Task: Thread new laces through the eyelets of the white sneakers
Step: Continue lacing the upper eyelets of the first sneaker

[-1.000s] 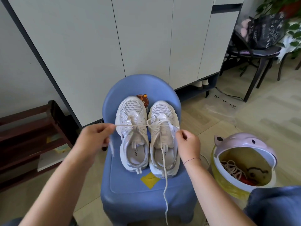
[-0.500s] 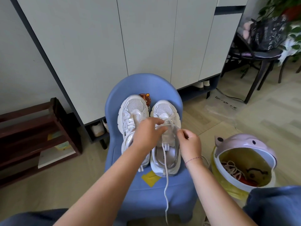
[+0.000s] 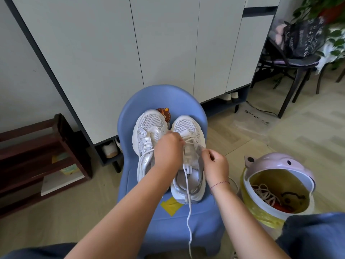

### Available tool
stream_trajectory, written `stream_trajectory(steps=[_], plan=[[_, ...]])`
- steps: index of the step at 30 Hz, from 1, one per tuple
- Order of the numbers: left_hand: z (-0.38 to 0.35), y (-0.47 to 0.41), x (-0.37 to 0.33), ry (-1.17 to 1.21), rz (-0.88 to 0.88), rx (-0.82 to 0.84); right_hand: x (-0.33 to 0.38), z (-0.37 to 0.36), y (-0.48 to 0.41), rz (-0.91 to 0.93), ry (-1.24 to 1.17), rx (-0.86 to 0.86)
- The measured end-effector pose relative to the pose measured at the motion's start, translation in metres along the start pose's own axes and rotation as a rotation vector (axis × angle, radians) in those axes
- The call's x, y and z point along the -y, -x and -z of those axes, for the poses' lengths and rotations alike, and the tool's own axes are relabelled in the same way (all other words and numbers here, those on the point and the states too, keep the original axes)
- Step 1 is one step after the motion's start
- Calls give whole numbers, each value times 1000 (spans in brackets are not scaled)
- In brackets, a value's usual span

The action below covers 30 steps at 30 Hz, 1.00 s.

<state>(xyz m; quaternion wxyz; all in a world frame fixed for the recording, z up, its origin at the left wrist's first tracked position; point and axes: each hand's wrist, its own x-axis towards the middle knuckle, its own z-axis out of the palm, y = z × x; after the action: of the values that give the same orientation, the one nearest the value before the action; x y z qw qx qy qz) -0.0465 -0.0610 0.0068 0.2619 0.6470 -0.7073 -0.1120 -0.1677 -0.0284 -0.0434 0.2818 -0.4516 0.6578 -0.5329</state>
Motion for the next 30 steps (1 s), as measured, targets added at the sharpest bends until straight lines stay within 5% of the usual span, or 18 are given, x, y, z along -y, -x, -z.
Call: stream_trajectory(steps=[17, 26, 30], plan=[[51, 36, 45, 85, 136, -62, 5, 2, 1, -34, 35, 10], [109, 46, 80, -50, 164, 289, 9, 3, 7, -6, 41, 33], [144, 59, 81, 221, 248, 368, 16, -1, 19, 64, 147, -12]])
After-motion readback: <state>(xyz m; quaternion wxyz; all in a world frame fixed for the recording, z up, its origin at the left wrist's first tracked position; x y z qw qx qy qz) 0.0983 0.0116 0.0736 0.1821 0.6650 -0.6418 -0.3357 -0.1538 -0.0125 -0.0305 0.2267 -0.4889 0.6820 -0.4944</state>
